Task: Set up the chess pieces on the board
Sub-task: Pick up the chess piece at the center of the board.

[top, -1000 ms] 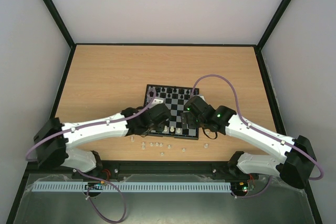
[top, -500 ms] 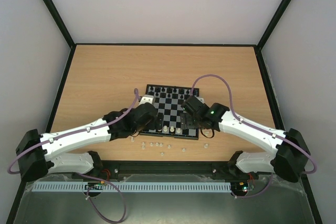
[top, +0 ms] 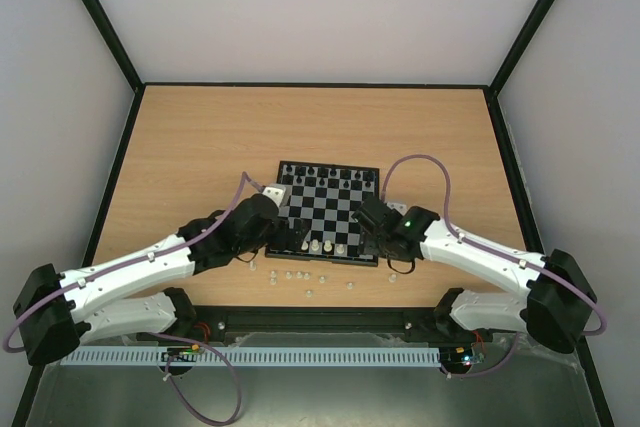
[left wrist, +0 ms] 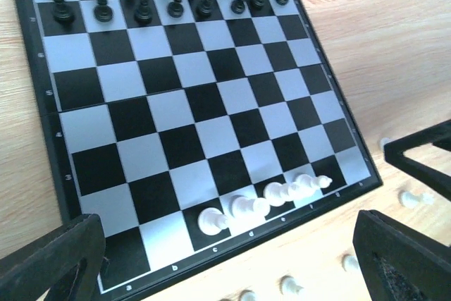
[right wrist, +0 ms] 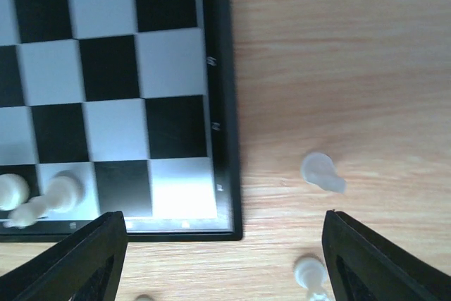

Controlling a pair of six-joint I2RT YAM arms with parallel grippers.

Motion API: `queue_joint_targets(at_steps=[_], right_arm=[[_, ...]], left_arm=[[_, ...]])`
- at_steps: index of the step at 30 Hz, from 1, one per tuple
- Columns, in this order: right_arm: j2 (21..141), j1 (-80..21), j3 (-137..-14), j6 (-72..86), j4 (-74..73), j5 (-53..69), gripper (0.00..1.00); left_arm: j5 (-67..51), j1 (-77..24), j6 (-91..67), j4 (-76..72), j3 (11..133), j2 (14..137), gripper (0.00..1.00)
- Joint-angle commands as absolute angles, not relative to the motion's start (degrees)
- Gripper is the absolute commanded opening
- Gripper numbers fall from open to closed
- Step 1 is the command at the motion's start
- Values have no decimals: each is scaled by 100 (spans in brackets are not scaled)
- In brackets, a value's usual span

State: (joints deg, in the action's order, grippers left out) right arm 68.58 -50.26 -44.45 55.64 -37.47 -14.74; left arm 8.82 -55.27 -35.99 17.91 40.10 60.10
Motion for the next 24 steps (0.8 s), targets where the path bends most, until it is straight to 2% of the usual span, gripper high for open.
queue_joint_targets(at_steps=[1, 13, 19, 24], right_arm=[[6725, -5008, -4097, 6273, -4114, -1746, 76], [6311, -4611, -3567, 6442, -3727, -2118, 78], [6161, -4239, -3359, 5980, -3103, -1820, 75], [6176, -3842, -3186, 5571, -2746, -1476, 69]], left_arm=[[303, -5479, -3387, 1454, 3866, 5910, 100], [-19, -5449, -3268, 1323, 3694, 5907, 99], [16, -5449, -3256, 1335, 3687, 5907, 99], [35, -5440, -3252, 1345, 3694, 5944, 99]])
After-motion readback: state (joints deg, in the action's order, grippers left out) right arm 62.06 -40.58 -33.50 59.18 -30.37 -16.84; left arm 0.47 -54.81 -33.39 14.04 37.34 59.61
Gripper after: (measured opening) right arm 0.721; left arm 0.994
